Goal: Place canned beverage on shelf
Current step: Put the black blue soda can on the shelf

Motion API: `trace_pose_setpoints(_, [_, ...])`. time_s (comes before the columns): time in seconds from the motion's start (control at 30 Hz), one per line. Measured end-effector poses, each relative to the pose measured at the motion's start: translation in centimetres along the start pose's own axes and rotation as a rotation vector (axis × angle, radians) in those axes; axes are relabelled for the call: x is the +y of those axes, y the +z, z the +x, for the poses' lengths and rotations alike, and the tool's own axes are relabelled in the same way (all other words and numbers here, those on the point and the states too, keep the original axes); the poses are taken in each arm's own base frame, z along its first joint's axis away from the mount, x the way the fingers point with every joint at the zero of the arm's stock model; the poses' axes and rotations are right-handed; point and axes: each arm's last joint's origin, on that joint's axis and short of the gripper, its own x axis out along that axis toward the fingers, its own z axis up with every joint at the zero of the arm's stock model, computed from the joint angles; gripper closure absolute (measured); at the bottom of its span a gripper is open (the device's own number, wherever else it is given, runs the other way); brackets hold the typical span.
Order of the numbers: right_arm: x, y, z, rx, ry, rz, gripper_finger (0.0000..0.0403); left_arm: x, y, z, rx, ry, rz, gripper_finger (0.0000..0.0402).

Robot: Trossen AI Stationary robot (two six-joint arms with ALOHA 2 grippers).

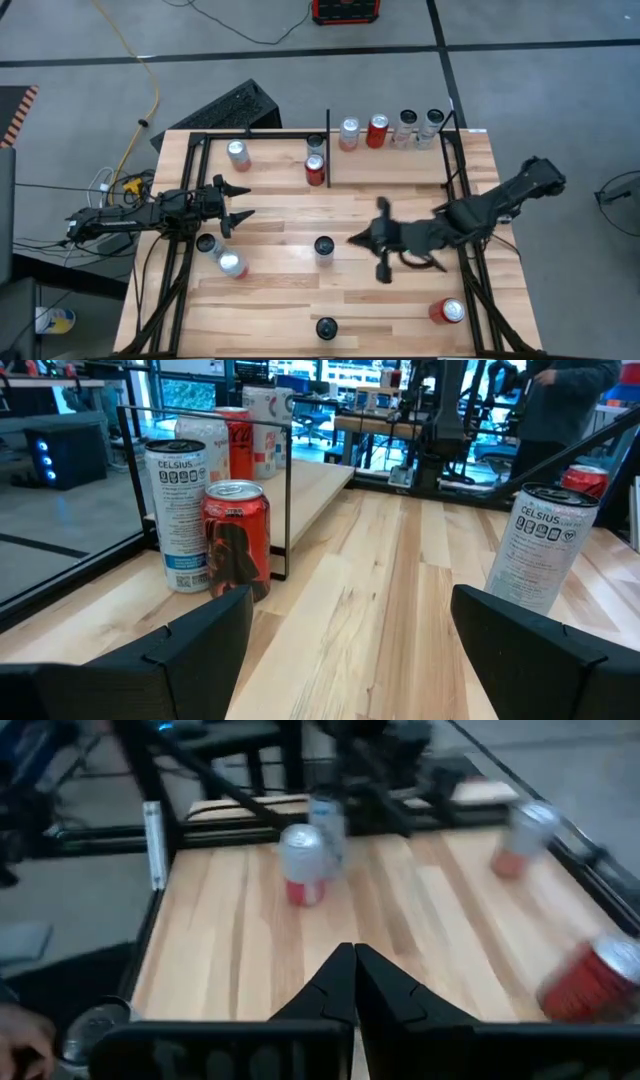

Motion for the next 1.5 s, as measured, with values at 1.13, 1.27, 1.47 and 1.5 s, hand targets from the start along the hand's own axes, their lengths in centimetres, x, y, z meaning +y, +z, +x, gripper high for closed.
trace_pose_setpoints(1.13, [-3.0,-3.1,11.7,0.212,0.114,-0.12,0.0128,0.0,0.0,0.0,0.0,0.0,0.0,0.0074])
trace_pose_setpoints(1.27, [-3.4,-2.5,11.4,0.181,0.115,-0.175,0.0115,0.0,0.0,0.0,0.0,0.0,0.0,0.0074])
trace_pose_setpoints(1.47, [-3.8,-2.1,10.7,0.175,0.112,-0.222,0.009,0.0,0.0,0.0,0.0,0.0,0.0,0.0074])
trace_pose_setpoints(1.5, [-3.8,-2.4,10.9,0.194,0.108,-0.227,0.0085,0.0,0.0,0.0,-0.001,0.0,0.0,0.0074])
